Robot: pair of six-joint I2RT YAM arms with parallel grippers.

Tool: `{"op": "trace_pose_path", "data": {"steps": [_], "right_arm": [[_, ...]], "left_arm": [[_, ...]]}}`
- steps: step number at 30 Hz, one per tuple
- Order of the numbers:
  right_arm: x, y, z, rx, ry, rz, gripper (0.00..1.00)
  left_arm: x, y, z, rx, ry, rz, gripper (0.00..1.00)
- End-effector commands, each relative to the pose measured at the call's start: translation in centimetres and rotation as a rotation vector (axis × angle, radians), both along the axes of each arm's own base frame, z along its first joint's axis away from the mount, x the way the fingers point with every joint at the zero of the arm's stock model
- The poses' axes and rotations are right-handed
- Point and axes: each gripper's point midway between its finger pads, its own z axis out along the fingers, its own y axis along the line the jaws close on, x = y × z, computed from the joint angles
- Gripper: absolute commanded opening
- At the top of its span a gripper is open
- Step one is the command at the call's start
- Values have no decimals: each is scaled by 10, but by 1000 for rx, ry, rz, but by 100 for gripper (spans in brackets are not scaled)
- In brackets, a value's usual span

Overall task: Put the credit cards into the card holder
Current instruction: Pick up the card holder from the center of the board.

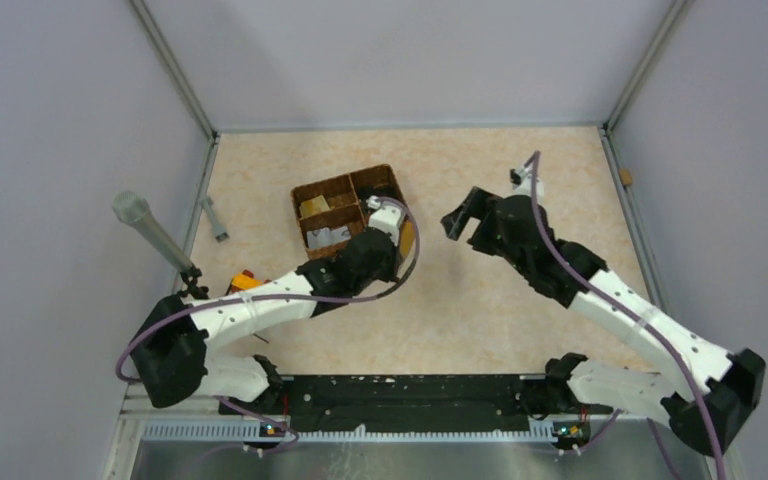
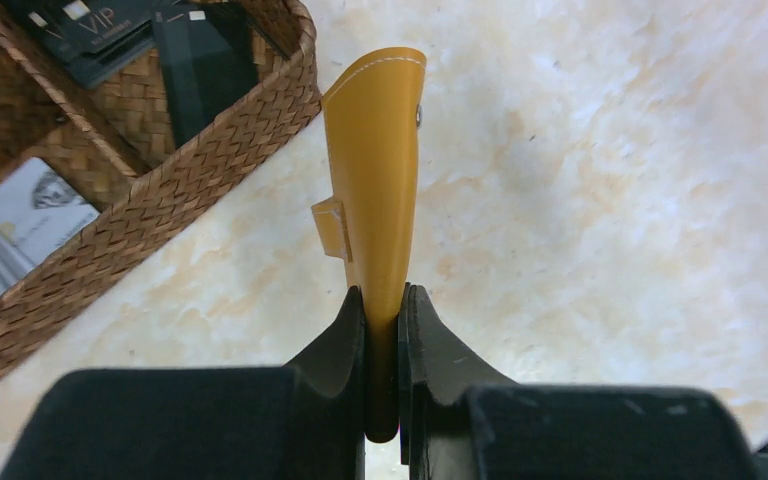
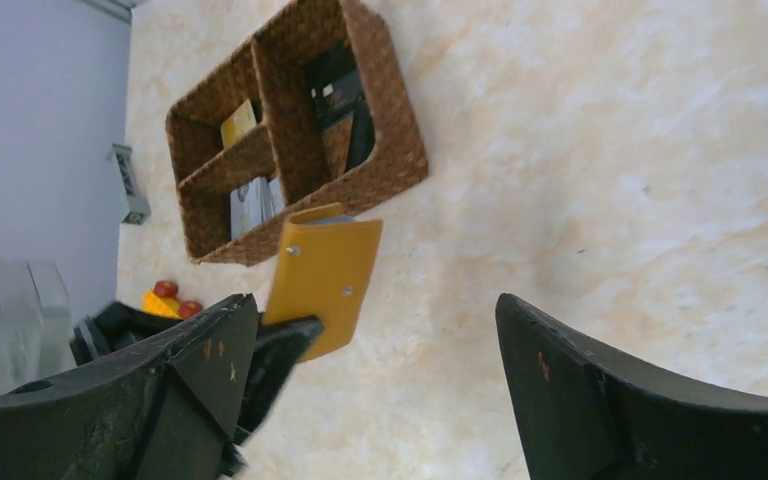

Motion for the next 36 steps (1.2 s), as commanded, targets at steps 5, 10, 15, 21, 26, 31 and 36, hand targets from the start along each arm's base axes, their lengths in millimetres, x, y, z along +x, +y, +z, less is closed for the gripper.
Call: {"op": "trace_pose_path", "data": {"steps": [5, 10, 15, 21, 26, 31, 36], "right_arm": [[-21, -22, 50, 65, -354, 301, 96], [-56, 13, 64, 212, -441, 566, 96], [-64, 21, 54, 292, -432, 604, 95], [-51, 16, 45, 299, -373, 511, 95], [-62, 40, 67, 445, -431, 650, 90], [-66, 55, 86, 510, -480, 729, 78], [-72, 69, 86, 495, -471, 804, 29]], "left_arm": [[-12, -19, 85, -656, 178, -226, 0], [-44, -25, 126, -862, 199, -452, 0], [-70, -20, 154, -950, 172, -592, 0], [-74, -4, 156, -937, 86, -541, 0], [-83, -5, 155, -926, 127, -575, 2], [-86, -10, 147, -922, 180, -605, 4], [-85, -13, 135, -908, 224, -598, 8]]}}
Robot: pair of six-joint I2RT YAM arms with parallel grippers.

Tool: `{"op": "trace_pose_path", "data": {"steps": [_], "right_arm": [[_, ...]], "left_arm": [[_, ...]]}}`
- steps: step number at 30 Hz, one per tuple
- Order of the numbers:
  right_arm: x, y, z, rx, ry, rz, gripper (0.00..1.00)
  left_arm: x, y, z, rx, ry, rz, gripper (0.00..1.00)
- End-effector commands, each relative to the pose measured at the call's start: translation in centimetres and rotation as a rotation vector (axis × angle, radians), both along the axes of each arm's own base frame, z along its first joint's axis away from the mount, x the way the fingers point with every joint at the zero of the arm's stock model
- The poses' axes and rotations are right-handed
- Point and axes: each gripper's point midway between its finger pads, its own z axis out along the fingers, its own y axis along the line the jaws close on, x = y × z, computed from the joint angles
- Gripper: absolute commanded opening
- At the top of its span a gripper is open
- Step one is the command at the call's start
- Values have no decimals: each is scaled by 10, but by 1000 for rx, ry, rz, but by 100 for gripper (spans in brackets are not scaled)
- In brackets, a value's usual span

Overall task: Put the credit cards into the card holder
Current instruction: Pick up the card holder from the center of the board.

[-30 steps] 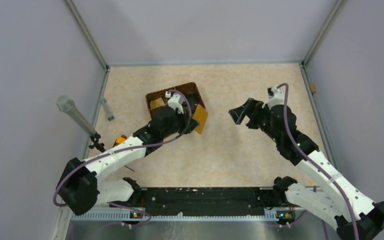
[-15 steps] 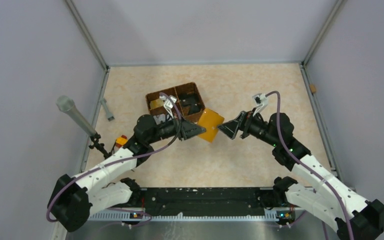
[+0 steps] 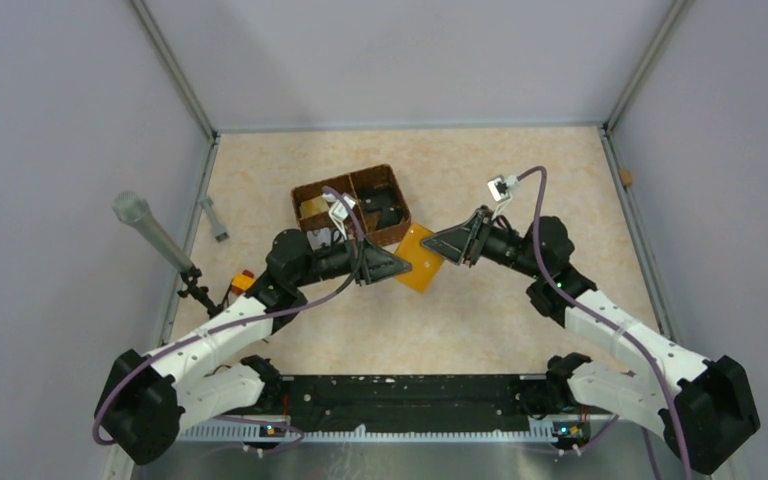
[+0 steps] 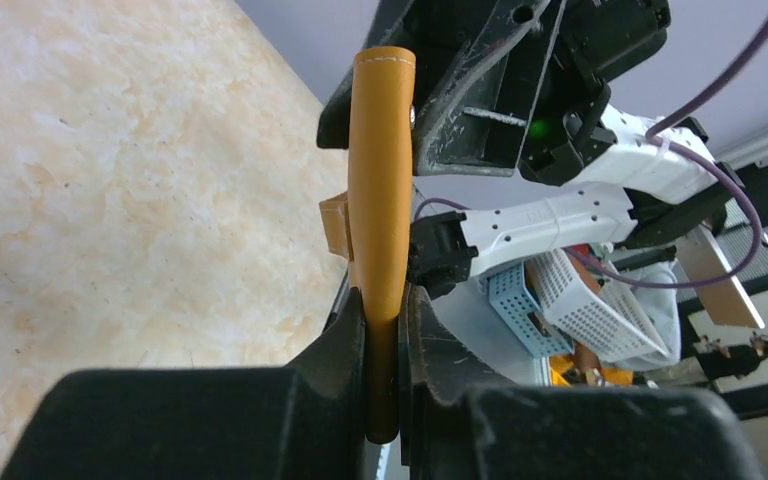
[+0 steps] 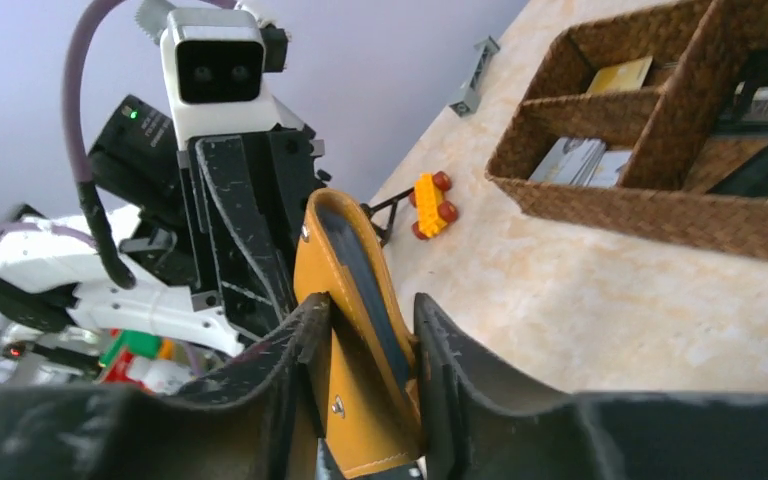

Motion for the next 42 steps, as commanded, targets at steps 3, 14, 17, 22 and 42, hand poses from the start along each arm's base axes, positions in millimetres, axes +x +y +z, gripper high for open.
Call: {"op": "trace_pose_path", "data": {"steps": [3, 14, 17, 22, 42], "right_arm": [[-11, 15, 24, -6, -80, 107, 0], [-6, 20, -16, -247, -13, 174, 0], [-6, 26, -20, -241, -8, 216, 0], [13, 31, -34, -340, 65, 191, 10], [3, -13, -45, -299, 227, -197, 61]], "left_arm": [[-3, -3, -1, 22, -27, -49, 42], [9, -9, -22, 149, -45, -49, 66], [5, -16, -26, 138, -31, -81, 59], [4, -27, -23, 58, -31, -114, 25], [40, -11, -54, 71, 137, 162, 4]]}}
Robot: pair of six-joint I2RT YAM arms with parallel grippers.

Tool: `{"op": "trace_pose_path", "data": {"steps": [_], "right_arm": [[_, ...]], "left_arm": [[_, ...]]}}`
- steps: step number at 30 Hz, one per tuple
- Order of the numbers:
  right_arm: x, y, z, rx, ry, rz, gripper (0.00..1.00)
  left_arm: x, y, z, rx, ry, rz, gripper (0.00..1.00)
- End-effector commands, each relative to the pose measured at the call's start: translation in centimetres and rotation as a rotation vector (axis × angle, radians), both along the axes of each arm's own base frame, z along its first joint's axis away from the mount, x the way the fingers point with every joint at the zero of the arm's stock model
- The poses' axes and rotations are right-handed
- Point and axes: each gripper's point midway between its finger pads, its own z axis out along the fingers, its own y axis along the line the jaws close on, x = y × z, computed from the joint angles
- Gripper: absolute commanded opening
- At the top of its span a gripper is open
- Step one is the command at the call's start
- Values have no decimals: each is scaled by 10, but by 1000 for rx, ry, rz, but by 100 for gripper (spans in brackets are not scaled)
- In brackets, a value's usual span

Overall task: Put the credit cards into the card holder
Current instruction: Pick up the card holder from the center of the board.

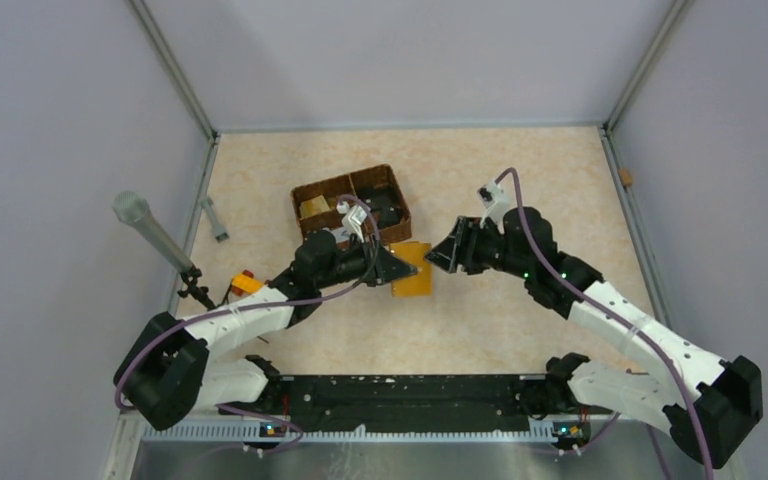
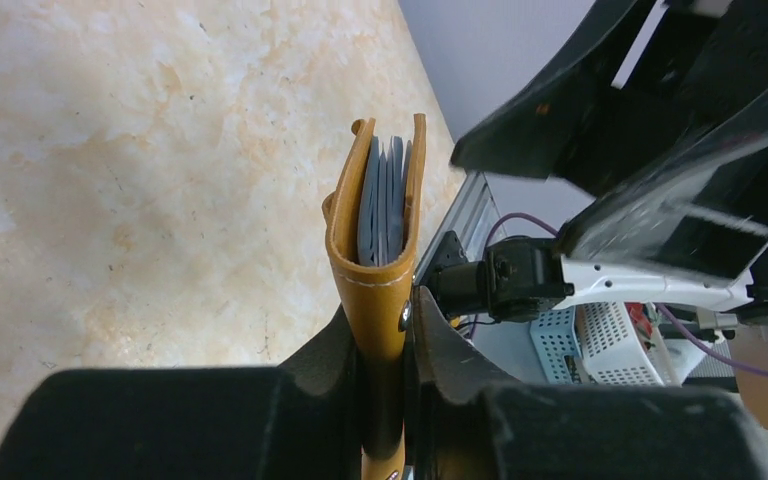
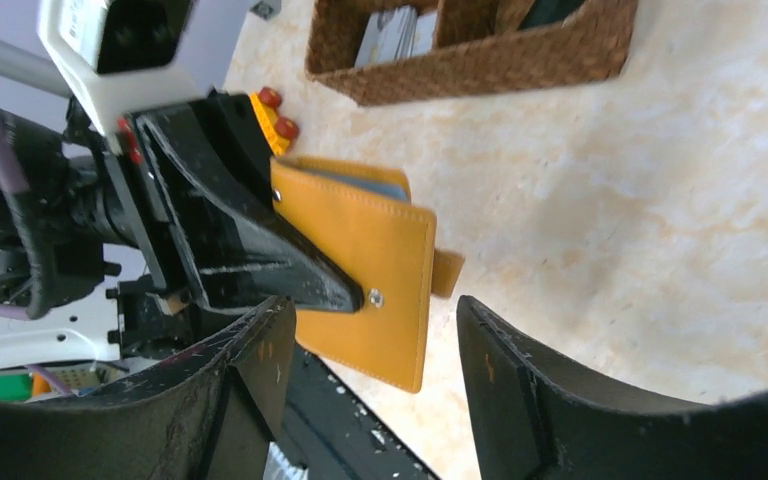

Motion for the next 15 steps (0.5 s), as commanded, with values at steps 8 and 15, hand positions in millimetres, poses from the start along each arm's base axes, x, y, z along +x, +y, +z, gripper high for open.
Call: {"op": "trace_pose_path", "data": {"steps": [8, 15], "right_arm": [[-12, 21, -19, 50, 67, -10, 60], [-5, 33, -21, 67, 70, 0, 51]], "left_arm": [[5, 6, 31, -73, -103, 46, 6], [-1, 4, 35, -90, -112, 14, 9]]}}
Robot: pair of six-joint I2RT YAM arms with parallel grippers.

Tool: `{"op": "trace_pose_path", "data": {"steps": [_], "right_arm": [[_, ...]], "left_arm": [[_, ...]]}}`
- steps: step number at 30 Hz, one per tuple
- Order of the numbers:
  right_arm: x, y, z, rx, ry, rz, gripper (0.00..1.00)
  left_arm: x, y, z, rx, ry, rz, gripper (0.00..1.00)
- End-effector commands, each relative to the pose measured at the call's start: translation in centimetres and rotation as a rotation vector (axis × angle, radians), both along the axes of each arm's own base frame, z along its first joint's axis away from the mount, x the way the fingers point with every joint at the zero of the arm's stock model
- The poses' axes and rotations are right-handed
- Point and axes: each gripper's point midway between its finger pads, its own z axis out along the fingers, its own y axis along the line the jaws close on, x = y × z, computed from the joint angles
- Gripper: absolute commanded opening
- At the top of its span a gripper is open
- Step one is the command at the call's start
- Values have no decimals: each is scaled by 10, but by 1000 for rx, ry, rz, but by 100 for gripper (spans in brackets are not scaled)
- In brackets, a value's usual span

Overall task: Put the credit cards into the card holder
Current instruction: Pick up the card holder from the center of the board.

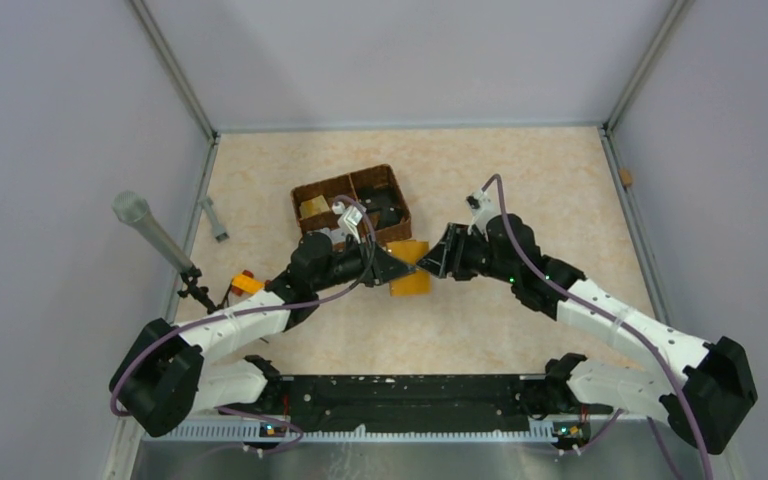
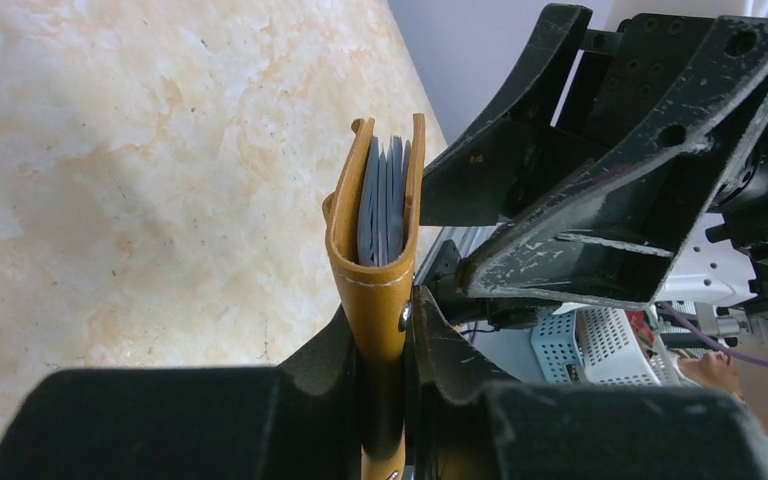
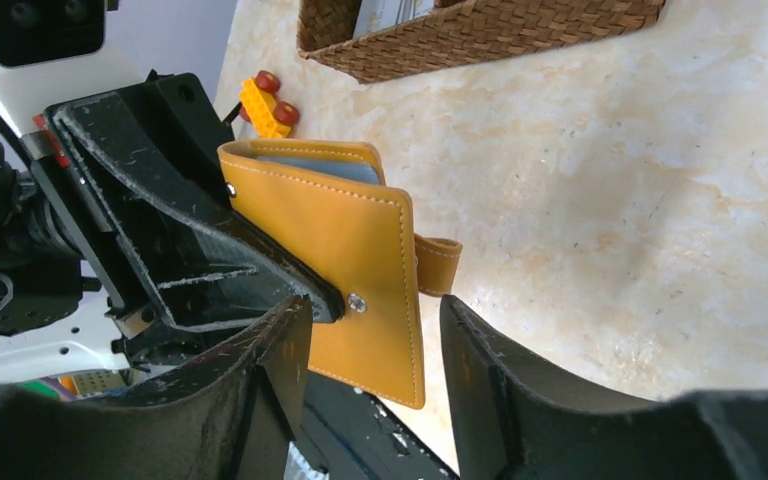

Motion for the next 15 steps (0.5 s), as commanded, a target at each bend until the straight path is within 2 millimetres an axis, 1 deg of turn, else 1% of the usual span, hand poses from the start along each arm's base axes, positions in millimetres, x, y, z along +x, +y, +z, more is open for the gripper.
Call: {"op": "trace_pose_path", "data": {"steps": [1, 3, 7, 9, 11, 13, 15], "right_arm": [[7, 12, 10, 50, -30, -3, 48], [9, 14, 10, 59, -34, -7, 45], [11, 16, 11, 77, -35, -8, 42], [10, 18, 10, 78, -23, -2, 39], [10, 22, 13, 102, -26, 7, 36], [9, 25, 13, 115, -15, 10, 34], [8, 27, 10, 118, 3, 3, 33]], "left_arm": [[-4, -1, 28, -74, -90, -26, 9], [-5, -1, 28, -74, -93, -35, 9], [-7, -1, 27, -69, -98, -47, 9], [-8, -1, 27, -67, -99, -52, 11], [-8, -2, 27, -66, -99, -59, 16], [-8, -3, 27, -64, -97, -62, 27], [-7, -5, 25, -57, -90, -66, 32]]}}
